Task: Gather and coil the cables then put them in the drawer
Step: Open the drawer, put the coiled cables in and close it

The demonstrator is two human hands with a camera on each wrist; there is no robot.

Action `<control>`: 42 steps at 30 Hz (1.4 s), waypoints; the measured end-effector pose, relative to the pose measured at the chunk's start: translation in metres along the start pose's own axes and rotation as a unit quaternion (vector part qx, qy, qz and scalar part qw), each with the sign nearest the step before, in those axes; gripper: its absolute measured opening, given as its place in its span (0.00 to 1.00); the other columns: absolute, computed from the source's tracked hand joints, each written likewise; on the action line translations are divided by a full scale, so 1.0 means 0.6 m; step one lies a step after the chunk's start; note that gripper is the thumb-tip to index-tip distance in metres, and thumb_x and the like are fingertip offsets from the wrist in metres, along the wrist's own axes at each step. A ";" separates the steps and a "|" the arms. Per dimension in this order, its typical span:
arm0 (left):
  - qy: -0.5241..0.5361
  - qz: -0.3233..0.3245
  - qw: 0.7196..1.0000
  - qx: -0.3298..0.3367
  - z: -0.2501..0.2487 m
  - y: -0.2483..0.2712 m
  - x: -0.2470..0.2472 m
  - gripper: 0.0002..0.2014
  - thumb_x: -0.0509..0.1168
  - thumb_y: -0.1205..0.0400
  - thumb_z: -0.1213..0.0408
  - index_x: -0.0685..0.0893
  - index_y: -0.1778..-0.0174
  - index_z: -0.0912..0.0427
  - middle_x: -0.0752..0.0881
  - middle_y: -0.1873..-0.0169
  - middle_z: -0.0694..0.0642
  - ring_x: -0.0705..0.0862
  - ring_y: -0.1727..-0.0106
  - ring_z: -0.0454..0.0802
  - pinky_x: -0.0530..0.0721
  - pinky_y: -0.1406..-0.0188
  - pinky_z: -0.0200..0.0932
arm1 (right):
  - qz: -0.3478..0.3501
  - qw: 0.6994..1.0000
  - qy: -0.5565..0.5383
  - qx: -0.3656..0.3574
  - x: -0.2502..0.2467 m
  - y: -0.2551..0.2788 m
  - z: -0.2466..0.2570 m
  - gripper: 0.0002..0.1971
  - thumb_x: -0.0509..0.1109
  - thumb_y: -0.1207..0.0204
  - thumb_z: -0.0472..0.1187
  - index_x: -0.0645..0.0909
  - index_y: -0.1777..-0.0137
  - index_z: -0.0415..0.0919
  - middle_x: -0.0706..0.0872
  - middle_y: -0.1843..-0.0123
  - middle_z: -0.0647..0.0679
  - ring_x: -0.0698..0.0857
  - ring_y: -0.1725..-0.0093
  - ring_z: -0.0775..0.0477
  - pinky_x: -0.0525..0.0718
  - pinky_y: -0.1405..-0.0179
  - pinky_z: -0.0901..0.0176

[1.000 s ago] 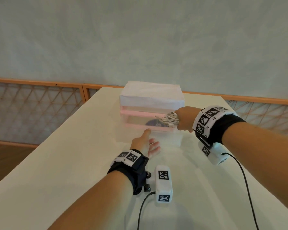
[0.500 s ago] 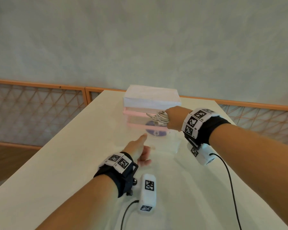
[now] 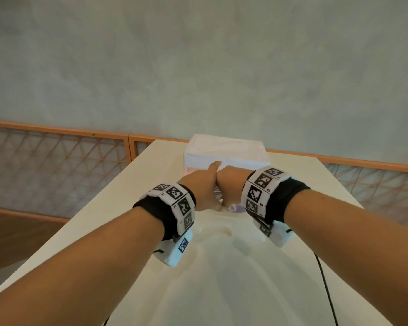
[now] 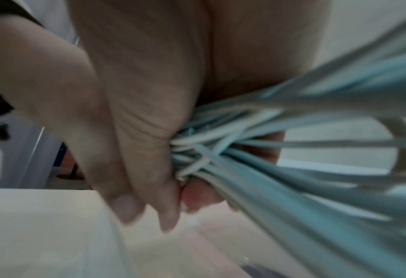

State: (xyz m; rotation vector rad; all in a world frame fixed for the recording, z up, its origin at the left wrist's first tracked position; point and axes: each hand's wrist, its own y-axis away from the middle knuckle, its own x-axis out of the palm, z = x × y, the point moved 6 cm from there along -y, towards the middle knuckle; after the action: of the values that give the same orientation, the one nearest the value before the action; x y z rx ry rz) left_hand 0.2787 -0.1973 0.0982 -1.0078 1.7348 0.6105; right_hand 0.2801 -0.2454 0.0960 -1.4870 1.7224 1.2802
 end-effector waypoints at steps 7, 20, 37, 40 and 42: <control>-0.050 -0.023 0.998 0.014 0.028 -0.026 0.002 0.09 0.67 0.28 0.63 0.83 0.53 0.60 0.85 0.60 0.57 0.84 0.58 0.57 0.78 0.64 0.44 | -0.122 0.975 -0.174 -0.066 0.007 0.008 -0.057 0.13 0.75 0.36 0.40 0.80 0.51 0.44 0.84 0.60 0.47 0.84 0.58 0.44 0.84 0.58 0.54; -0.100 0.067 0.993 0.005 0.040 -0.092 0.054 0.12 0.67 0.24 0.65 0.82 0.45 0.62 0.81 0.59 0.58 0.78 0.58 0.57 0.78 0.58 0.45 | -0.163 0.966 -0.199 -0.019 0.092 -0.009 -0.121 0.17 0.72 0.29 0.48 0.76 0.42 0.45 0.87 0.49 0.45 0.81 0.60 0.46 0.79 0.63 0.57; -0.102 0.207 0.971 -0.065 0.074 -0.063 0.110 0.27 0.49 0.12 0.55 0.56 0.18 0.60 0.58 0.18 0.64 0.61 0.19 0.63 0.60 0.21 0.57 | -0.058 0.977 -0.204 -0.036 0.143 -0.036 -0.084 0.35 0.59 0.25 0.62 0.52 0.19 0.58 0.66 0.20 0.46 0.67 0.22 0.40 0.66 0.24 0.44; -0.131 0.204 0.969 -0.056 0.074 -0.064 0.117 0.29 0.47 0.12 0.55 0.50 0.17 0.62 0.51 0.16 0.62 0.54 0.16 0.62 0.55 0.19 0.57 | -0.050 0.968 -0.240 -0.062 0.137 -0.005 -0.081 0.34 0.54 0.21 0.61 0.53 0.18 0.49 0.63 0.18 0.46 0.66 0.22 0.40 0.67 0.24 0.44; -0.150 0.200 0.967 -0.054 0.069 -0.062 0.118 0.30 0.47 0.12 0.53 0.47 0.17 0.60 0.48 0.16 0.62 0.54 0.17 0.64 0.54 0.19 0.57 | -0.061 0.965 -0.243 -0.079 0.135 0.024 -0.077 0.33 0.52 0.20 0.60 0.57 0.20 0.44 0.66 0.20 0.44 0.72 0.26 0.41 0.71 0.26 0.46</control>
State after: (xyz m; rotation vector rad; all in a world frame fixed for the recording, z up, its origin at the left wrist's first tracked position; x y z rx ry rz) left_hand 0.3200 -0.2089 0.0191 -0.5965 1.6515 1.0670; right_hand 0.2539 -0.3237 0.0505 -1.2048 1.2177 1.5846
